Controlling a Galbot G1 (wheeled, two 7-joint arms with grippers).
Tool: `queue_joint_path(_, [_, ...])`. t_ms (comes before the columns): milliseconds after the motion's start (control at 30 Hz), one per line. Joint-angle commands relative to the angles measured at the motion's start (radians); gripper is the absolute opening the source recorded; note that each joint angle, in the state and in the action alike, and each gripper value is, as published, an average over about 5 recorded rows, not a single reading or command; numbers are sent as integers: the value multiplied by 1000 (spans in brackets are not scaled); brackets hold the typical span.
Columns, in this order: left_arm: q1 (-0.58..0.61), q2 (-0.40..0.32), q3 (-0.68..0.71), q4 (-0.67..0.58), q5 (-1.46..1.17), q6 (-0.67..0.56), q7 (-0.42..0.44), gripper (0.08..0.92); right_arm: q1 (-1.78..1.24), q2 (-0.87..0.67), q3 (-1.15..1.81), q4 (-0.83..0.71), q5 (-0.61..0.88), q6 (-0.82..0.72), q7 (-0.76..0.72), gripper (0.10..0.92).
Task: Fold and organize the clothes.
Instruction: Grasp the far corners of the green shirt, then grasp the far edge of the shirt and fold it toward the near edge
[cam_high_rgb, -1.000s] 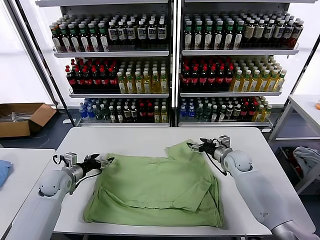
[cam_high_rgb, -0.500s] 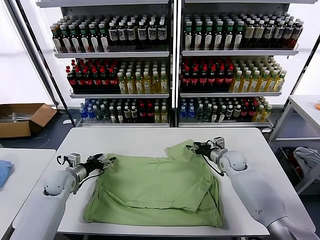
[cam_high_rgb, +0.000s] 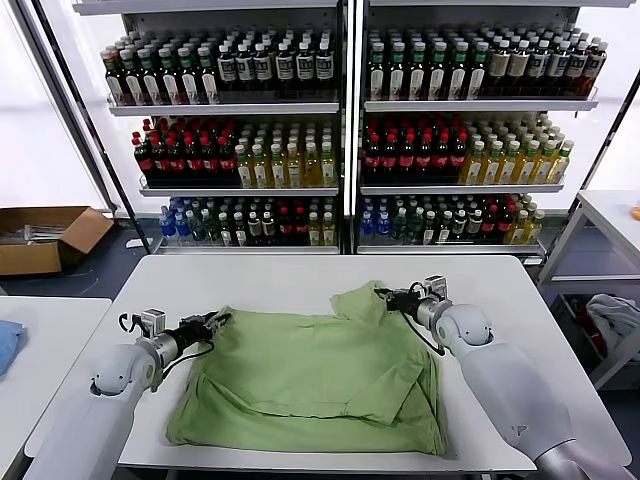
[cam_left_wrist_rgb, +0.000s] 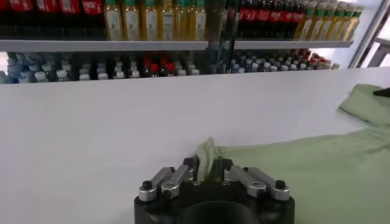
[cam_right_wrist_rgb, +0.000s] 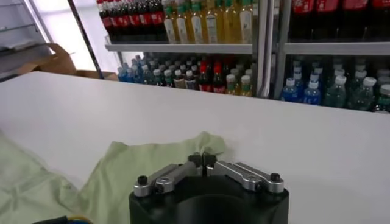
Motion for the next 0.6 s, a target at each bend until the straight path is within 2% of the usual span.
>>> queue_joint_path(33, [6, 5, -8, -45, -42, -11, -25, 229, -27, -9, 25, 93, 45, 9, 6, 106])
queue_joint_path(133, [19, 8, -24, -81, -71, -25, -46, 145, -66, -18, 51, 145, 66, 9, 12, 106])
queue_joint_path(233, [45, 8, -46, -142, -96, -50, -83, 95, -115, -24, 86, 194, 77, 9, 21, 106])
queue_joint_path(367, [106, 2, -93, -261, -142, -70, -134, 89, -191, -32, 147, 280, 80, 11, 36, 106])
queue_joint_path(600, [249, 12, -180, -408, -144, -79, -157, 89, -354, -68, 249, 480, 114, 11, 55, 106])
